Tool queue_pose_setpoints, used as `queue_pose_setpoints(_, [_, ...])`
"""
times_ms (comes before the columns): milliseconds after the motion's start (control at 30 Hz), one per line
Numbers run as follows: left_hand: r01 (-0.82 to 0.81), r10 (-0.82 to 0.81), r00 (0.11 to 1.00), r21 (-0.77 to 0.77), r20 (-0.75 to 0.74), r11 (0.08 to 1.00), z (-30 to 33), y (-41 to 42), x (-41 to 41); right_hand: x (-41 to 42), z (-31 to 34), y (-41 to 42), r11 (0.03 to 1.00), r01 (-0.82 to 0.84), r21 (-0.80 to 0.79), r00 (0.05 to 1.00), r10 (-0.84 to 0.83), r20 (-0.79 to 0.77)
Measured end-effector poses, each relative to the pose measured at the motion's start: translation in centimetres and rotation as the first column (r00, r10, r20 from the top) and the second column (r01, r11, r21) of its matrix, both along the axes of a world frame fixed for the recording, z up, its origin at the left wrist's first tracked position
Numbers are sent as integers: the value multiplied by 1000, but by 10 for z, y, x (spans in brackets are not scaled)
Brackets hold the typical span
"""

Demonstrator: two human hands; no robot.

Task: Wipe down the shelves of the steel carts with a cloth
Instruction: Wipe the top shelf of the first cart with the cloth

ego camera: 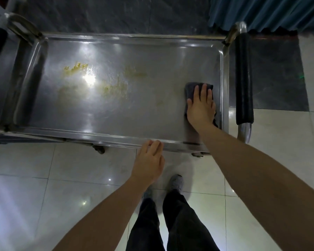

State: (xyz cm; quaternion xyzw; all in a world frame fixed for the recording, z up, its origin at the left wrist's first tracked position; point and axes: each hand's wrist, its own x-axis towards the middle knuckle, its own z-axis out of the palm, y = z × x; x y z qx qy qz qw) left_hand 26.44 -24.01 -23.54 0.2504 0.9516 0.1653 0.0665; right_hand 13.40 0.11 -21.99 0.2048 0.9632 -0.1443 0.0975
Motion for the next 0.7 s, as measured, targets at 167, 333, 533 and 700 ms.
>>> queue_pose_setpoints(167, [-2,3,999,6,-40,1000,0,4,3,-24,-6,-19,999,-37,-27,998,36,-47])
queue_pose_setpoints(333, [7,-7,1000,-27,4,1000,6,1,2,9,-4,-23,996,-84,-16,995,83,-56])
queue_pose_setpoints(533, [47,-48,999,-57,-16,997,17,-4,-1,103,-3,-47,987,-147,-57,989,147,-7])
queue_pose_setpoints(700, [-3,0,1000,-116,-25,993,20,-21,-5,122,-6,-49,988,-140,-63,990,140,-2])
